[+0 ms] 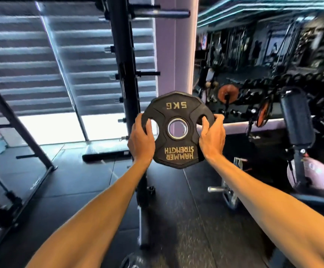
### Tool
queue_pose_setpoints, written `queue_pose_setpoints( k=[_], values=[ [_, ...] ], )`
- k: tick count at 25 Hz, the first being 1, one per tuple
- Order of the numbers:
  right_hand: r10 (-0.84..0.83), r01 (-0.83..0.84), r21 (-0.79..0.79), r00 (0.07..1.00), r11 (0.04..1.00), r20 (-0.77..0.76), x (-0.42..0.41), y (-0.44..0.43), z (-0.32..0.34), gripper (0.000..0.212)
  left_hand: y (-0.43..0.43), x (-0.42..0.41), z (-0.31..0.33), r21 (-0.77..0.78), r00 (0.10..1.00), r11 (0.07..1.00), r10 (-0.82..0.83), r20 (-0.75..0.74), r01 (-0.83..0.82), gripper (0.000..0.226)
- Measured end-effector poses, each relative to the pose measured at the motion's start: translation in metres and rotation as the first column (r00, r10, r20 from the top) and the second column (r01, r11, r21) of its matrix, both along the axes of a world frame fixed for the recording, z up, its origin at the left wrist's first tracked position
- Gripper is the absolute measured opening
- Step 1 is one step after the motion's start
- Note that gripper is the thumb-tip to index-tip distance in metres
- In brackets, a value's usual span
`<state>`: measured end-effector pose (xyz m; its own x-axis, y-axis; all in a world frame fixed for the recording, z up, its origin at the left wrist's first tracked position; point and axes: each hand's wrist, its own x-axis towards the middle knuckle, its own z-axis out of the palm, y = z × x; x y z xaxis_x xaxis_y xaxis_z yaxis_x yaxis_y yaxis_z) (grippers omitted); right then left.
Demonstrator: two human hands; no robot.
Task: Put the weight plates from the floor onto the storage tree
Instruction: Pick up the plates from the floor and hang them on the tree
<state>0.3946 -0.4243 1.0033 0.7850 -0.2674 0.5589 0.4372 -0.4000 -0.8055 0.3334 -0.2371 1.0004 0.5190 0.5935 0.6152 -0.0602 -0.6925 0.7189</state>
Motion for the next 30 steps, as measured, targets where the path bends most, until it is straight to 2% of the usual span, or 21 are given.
queue_pose_setpoints(
  k=[6, 12, 16, 20, 30],
  values=[
    [-0.018, 0.019, -0.004, 0.997, 1.0, 0.08, 0.152, -0.009, 0.003, 0.03, 0.0, 0.16, -0.008, 0.077, 0.994, 0.996, -0.052, 0.092, 0.045, 0.041],
    [-0.043, 0.045, -0.021, 0.995, 0.999, 0.086, 0.384, 0.026, 0.0, 0.033, 0.036, 0.389, -0.013, 0.075, 0.995, 0.994, -0.085, 0.056, 0.081, 0.039],
    [-0.045, 0.046, -0.024, 0.997, 0.999, 0.055, 0.507, 0.055, -0.003, 0.038, 0.063, 0.505, -0.011, 0.097, 1.0, 0.995, 0.009, 0.028, -0.011, 0.043],
    [-0.018, 0.019, -0.019, 0.996, 1.0, 0.084, 0.618, 0.084, -0.01, 0.032, 0.089, 0.609, -0.018, 0.091, 0.999, 0.995, 0.041, 0.02, -0.043, 0.039],
    [0.13, -0.133, 0.019, 0.987, 0.991, 0.093, 0.889, 0.176, 0.003, 0.028, 0.164, 0.849, 0.007, 0.152, 0.983, 0.971, 0.182, 0.012, -0.182, 0.04]
  ],
)
